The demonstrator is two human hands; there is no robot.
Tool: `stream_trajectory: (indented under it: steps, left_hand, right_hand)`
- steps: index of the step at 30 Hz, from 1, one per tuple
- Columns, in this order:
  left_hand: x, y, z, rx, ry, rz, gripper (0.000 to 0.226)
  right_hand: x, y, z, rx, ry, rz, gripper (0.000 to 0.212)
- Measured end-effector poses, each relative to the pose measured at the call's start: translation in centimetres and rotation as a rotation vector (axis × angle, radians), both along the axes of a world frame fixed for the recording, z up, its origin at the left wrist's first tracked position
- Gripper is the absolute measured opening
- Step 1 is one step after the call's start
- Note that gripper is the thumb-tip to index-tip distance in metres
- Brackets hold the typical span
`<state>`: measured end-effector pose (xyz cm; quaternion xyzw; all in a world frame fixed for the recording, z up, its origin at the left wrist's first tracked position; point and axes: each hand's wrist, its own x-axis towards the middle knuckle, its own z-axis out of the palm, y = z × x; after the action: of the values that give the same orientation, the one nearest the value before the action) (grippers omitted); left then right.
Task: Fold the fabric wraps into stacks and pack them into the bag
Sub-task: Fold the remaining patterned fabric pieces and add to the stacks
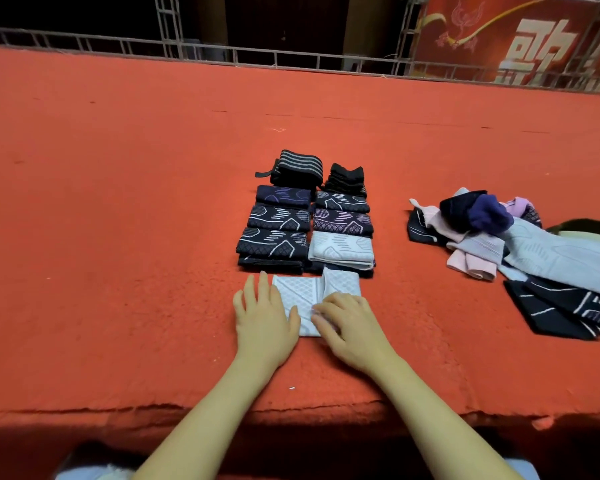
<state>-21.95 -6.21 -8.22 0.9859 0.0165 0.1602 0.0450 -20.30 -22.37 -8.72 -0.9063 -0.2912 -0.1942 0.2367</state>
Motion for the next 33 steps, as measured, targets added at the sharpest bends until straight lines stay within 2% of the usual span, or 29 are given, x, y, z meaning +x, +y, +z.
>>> stream_trajectory:
  steps: [2, 3, 6, 8, 10, 16, 20, 22, 24, 26, 28, 31, 33]
  left_hand:
    - [0.0, 0.0, -0.2, -0.019, 0.012, 0.035, 0.061]
    - [0.0, 0.0, -0.5, -0.023, 0.004, 0.055, 0.06]
    - [0.1, -0.1, -1.3, -0.01, -0.046, 0.106, 0.051]
    - [0.3, 0.0, -1.6, 0.005, -0.097, 0.107, 0.044]
    - [0.6, 0.2, -1.9, 0.007, -0.154, 0.077, 0.044]
    - [0.8, 0.2, -2.1, -0.014, -0.277, -0.012, 0.044]
    - [1.1, 0.1, -2.2, -0.055, -0.347, -0.005, 0.048]
    - [1.1, 0.0, -2.2, -0.085, -0.38, -0.029, 0.056]
    - [1.1, 0.1, -2.0, -0.112, -0.404, -0.047, 0.051]
    - [1.1, 0.2, -1.6, -0.161, -0.417, -0.069, 0.049]
    - [1.0, 0.1, -1.2, -0.201, -0.439, -0.098, 0.049]
    - [1.0, -0.3, -0.5, -0.299, -0.499, -0.149, 0.047]
    - [1.0, -0.8, 0.1, -0.399, -0.512, -0.179, 0.045]
  right_hand:
    - [0.0, 0.0, 0.4, 0.023, 0.024, -0.053, 0.037]
    - [0.1, -0.1, 0.4, -0.029, 0.017, -0.117, 0.04]
    - [0.3, 0.1, 0.2, -0.259, 0.154, -0.291, 0.073]
    - [0.3, 0.1, -0.3, -0.346, 0.202, -0.296, 0.092]
    - [0.4, 0.1, 0.0, -0.42, 0.213, -0.272, 0.099]
    - [0.1, -1.2, 0.6, -0.534, 0.259, -0.132, 0.094]
    - [-0.2, -1.3, 0.6, -0.507, 0.243, -0.08, 0.107]
    - [-0.4, -1.2, 0.9, -0.515, 0.222, -0.046, 0.094]
    - [-0.8, -1.2, 1.1, -0.528, 0.185, -0.025, 0.07]
    - [-0.8, -1.5, 0.7, -0.522, 0.166, -0.02, 0.06]
    - [-1.0, -1.5, 0.8, -0.523, 0.152, 0.0, 0.066]
    - [-0.8, -1.9, 0.9, -0.433, 0.224, 0.021, 0.091]
    - [-0.7, -1.8, 0.6, -0.357, 0.248, -0.054, 0.091]
